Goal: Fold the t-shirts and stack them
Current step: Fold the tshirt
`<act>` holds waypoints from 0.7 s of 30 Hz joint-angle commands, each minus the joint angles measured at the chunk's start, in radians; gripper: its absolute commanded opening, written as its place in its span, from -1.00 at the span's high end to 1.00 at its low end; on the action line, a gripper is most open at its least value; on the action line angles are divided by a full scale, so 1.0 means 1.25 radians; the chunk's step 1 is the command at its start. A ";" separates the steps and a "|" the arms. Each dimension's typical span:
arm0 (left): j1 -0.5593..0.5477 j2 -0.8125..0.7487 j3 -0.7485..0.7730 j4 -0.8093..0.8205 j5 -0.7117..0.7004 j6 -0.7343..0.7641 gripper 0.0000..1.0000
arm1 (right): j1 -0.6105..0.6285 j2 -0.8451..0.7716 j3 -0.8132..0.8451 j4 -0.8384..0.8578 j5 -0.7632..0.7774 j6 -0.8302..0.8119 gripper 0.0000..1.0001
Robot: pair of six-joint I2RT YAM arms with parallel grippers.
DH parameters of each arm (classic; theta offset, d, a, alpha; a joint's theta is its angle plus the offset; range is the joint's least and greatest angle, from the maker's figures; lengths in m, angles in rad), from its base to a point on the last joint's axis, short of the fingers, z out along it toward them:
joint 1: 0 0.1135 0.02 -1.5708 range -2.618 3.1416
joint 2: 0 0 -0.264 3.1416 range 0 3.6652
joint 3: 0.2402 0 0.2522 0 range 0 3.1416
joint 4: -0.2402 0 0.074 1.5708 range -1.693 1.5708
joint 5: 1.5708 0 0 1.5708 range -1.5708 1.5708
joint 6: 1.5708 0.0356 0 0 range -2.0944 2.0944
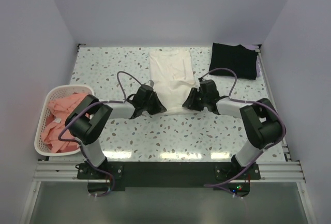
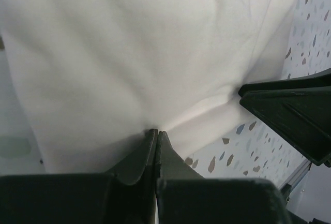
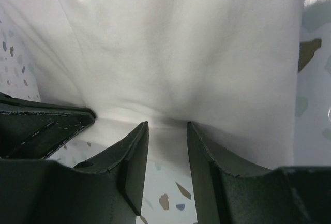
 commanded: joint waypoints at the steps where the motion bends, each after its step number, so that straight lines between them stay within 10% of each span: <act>1: -0.024 -0.044 -0.102 -0.072 -0.031 0.002 1.00 | 0.026 -0.036 -0.095 -0.079 0.014 0.003 0.19; 11: -0.114 -0.233 -0.283 -0.099 -0.027 -0.048 1.00 | 0.129 -0.265 -0.238 -0.160 0.030 0.048 0.18; 21: -0.113 -0.333 -0.127 -0.265 -0.070 0.036 1.00 | 0.121 -0.298 0.032 -0.310 0.145 -0.121 0.00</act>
